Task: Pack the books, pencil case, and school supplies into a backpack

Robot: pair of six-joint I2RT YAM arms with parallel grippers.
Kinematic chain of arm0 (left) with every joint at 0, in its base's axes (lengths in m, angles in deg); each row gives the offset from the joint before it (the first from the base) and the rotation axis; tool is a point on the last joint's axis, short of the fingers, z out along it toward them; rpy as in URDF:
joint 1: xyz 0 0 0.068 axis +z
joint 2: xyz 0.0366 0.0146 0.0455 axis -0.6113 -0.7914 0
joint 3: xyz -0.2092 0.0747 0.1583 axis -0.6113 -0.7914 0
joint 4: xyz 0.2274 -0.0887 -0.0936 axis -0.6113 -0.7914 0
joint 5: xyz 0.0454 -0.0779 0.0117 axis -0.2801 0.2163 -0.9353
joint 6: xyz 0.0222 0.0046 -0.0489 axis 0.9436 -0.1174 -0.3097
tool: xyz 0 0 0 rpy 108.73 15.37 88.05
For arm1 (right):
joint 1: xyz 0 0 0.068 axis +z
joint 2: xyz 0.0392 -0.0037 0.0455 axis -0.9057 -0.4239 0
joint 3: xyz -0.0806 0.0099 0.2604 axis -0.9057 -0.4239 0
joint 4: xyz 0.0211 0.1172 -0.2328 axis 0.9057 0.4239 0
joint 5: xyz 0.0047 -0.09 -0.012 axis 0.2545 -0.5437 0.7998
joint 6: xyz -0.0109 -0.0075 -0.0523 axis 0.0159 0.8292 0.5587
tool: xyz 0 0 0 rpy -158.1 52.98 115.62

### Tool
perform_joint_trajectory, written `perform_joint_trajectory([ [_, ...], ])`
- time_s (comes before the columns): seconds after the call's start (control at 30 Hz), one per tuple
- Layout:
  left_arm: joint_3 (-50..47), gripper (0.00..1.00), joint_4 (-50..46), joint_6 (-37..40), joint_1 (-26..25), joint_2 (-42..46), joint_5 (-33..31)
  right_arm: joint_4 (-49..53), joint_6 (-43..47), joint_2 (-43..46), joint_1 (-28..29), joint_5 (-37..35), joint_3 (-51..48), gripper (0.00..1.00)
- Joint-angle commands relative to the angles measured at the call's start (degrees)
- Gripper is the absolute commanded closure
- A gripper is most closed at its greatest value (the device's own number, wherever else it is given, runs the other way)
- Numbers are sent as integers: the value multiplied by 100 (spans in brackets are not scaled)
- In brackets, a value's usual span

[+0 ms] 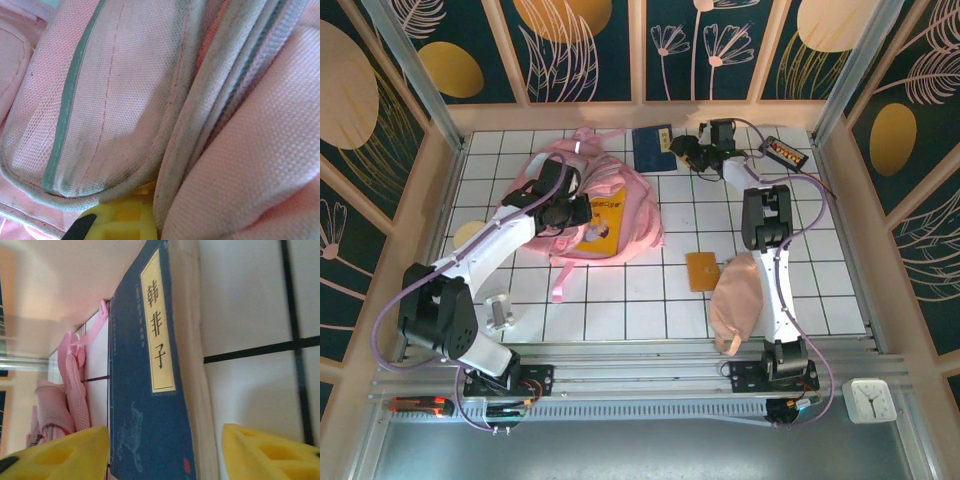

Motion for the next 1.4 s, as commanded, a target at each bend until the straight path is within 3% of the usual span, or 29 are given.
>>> perform_joint_trajectory([
  [0.0, 120, 100, -89, 40, 162, -67, 30, 59, 0, -256, 175, 64, 171, 43],
  [0.3, -51, 100, -17, 47, 302, -43, 349, 1399, 1645, -329, 472, -1412, 688, 45],
  [0.57, -227, 100, -111, 143, 358, 42, 480, 2040, 2098, -697, 686, -2347, 1000, 49],
  [0.63, -318, 100, -141, 161, 367, 110, 478, 2245, 2108, -827, 697, -2466, 1285, 57],
  [0.7, -420, 100, -153, 161, 369, 189, 493, 2332, 2094, -862, 708, -2613, 1384, 70],
  [0.8, -567, 100, -162, 137, 375, 341, 464, 2464, 2171, -862, 714, -2776, 1384, 100],
  [0.87, -657, 100, -174, 120, 384, 470, 451, 2517, 2312, -804, 725, -2825, 1303, 100],
  [0.97, -723, 100, -208, 142, 378, 573, 402, 2250, 2340, -327, 751, -2944, 703, 100],
  [1.1, -745, 100, -148, 143, 386, 657, 359, 1315, 2282, 1022, 742, -3114, -1027, 100],
  [1.37, -655, 100, 33, 205, 389, 657, 166, 1176, 2228, 3425, 678, -2888, -3865, 100],
])
